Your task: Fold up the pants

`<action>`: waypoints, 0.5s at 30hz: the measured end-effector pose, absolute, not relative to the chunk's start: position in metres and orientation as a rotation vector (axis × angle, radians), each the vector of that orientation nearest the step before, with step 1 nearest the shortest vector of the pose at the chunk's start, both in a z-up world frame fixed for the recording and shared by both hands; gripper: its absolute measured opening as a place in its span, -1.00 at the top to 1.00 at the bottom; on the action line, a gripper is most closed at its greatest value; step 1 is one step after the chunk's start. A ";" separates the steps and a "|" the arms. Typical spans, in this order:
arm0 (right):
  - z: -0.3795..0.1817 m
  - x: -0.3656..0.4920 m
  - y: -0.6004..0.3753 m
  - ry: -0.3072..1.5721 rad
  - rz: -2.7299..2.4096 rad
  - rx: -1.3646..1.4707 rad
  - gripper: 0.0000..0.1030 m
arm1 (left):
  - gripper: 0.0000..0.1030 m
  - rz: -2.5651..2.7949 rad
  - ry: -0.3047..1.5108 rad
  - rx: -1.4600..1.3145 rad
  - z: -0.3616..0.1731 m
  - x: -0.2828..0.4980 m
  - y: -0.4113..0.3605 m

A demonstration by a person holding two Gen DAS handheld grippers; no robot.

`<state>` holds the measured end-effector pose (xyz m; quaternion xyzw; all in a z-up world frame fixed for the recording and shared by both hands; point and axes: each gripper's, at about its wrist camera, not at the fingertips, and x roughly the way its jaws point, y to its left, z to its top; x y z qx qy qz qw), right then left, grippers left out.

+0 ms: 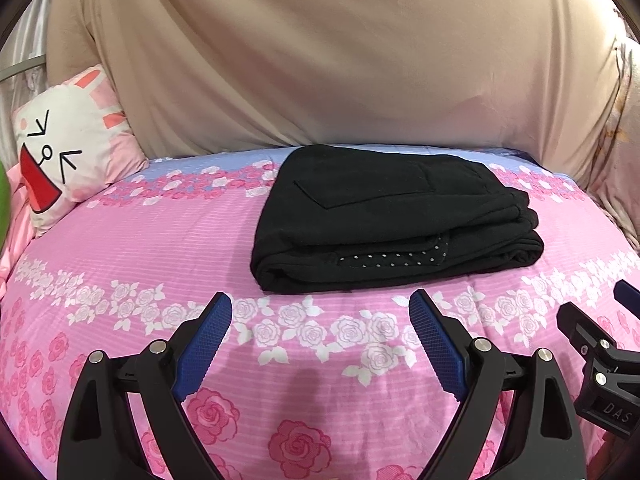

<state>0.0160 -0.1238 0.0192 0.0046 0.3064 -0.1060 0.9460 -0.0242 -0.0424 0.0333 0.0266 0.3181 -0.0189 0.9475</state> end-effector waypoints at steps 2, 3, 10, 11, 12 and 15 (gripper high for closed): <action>0.019 0.016 -0.124 0.623 -0.216 0.010 -0.91 | -0.70 -0.034 0.652 0.055 0.033 -0.025 -0.043; 0.019 0.016 -0.123 0.623 -0.216 0.009 -0.91 | -0.70 -0.031 0.654 0.057 0.033 -0.025 -0.044; 0.019 0.016 -0.123 0.623 -0.216 0.009 -0.91 | -0.78 -0.024 0.667 0.062 0.032 -0.025 -0.045; 0.019 0.016 -0.123 0.624 -0.217 0.009 -0.91 | -0.78 -0.022 0.667 0.060 0.032 -0.025 -0.045; 0.019 0.016 -0.123 0.623 -0.218 0.009 -0.91 | -0.78 -0.022 0.668 0.060 0.032 -0.025 -0.045; 0.019 0.016 -0.123 0.624 -0.218 0.010 -0.91 | -0.78 -0.027 0.670 0.062 0.031 -0.025 -0.045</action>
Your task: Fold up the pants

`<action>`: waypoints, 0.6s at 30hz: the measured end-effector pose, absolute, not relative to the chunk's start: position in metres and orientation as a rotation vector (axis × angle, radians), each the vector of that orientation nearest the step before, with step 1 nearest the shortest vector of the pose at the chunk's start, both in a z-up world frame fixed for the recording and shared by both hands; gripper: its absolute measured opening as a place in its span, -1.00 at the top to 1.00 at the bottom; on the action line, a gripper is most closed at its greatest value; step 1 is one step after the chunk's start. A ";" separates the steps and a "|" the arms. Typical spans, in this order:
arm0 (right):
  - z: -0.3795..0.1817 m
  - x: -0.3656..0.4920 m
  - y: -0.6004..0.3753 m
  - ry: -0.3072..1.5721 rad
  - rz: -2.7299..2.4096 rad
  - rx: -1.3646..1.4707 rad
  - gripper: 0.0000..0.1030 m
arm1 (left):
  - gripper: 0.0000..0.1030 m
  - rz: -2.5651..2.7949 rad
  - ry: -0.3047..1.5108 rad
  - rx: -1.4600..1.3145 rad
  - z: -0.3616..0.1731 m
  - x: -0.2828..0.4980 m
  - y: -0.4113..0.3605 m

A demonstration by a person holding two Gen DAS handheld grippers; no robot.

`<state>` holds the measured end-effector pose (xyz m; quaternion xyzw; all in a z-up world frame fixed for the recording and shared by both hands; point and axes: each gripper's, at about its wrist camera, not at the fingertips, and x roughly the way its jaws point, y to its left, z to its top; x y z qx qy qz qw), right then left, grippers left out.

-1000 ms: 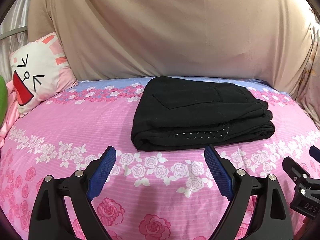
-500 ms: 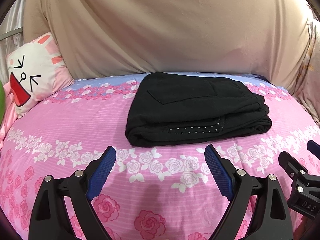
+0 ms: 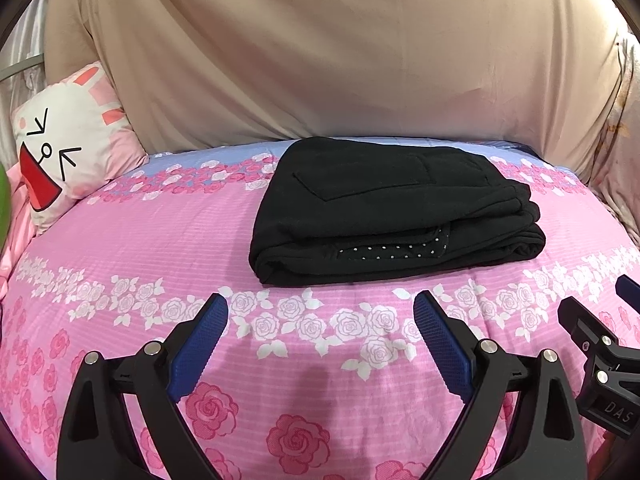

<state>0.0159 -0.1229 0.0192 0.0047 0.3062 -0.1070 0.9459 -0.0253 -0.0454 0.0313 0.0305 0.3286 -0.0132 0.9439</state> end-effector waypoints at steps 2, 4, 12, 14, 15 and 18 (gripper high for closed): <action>0.019 0.016 -0.122 0.623 -0.219 0.010 -0.91 | -0.78 -0.027 0.668 0.064 0.031 -0.026 -0.046; 0.019 0.016 -0.122 0.624 -0.219 0.010 -0.91 | -0.78 -0.021 0.657 0.060 0.031 -0.028 -0.045; 0.019 0.017 -0.121 0.626 -0.217 0.008 -0.91 | -0.78 -0.005 0.637 0.034 0.033 -0.031 -0.040; 0.019 0.016 -0.121 0.626 -0.218 0.009 -0.91 | -0.78 0.004 0.632 0.051 0.033 -0.031 -0.042; 0.019 0.016 -0.121 0.625 -0.218 0.009 -0.91 | -0.77 0.006 0.636 0.060 0.033 -0.030 -0.044; 0.018 0.017 -0.121 0.625 -0.215 0.008 -0.91 | -0.77 0.002 0.635 0.060 0.033 -0.030 -0.044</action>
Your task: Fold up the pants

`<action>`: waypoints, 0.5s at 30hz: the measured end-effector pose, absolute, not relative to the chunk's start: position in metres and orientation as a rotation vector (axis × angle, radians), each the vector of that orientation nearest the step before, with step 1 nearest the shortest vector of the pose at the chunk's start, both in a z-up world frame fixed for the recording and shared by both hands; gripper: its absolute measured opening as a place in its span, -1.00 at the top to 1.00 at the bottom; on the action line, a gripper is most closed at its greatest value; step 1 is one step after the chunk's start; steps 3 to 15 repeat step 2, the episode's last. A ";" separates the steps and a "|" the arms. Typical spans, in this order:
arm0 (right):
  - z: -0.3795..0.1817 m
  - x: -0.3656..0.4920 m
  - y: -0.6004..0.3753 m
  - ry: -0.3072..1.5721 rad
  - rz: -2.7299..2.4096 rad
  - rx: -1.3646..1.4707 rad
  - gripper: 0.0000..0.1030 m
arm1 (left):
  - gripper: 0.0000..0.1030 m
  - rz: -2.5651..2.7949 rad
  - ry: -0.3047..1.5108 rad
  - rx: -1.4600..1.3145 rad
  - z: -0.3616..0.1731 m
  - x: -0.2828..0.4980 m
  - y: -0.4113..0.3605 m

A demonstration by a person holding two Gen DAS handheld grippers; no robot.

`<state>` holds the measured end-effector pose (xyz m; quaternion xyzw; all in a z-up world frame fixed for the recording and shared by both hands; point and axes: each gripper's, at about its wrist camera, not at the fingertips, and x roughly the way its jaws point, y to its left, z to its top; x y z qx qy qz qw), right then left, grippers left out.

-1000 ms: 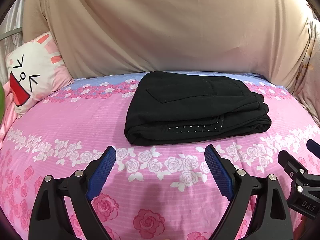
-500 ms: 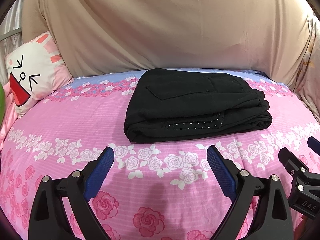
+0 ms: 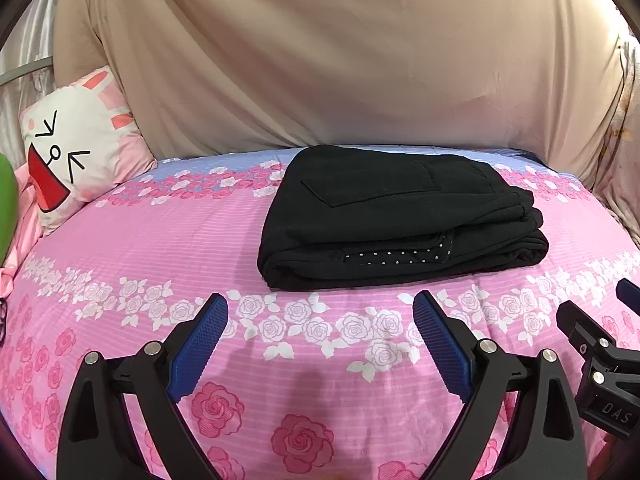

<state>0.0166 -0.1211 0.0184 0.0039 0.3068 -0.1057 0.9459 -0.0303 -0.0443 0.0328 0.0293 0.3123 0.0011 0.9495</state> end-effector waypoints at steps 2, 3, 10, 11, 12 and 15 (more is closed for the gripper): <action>0.018 0.017 -0.121 0.625 -0.215 0.008 -0.91 | -0.77 0.002 0.640 0.060 0.032 -0.030 -0.045; 0.018 0.017 -0.121 0.625 -0.215 0.008 -0.91 | -0.77 0.002 0.640 0.060 0.032 -0.030 -0.045; 0.018 0.017 -0.121 0.625 -0.215 0.008 -0.91 | -0.77 0.002 0.640 0.060 0.032 -0.030 -0.045; 0.018 0.017 -0.121 0.625 -0.215 0.008 -0.91 | -0.77 0.002 0.640 0.060 0.032 -0.030 -0.045; 0.018 0.017 -0.121 0.625 -0.215 0.008 -0.91 | -0.77 0.002 0.640 0.060 0.032 -0.030 -0.045; 0.018 0.017 -0.121 0.625 -0.215 0.008 -0.91 | -0.77 0.002 0.640 0.060 0.032 -0.030 -0.045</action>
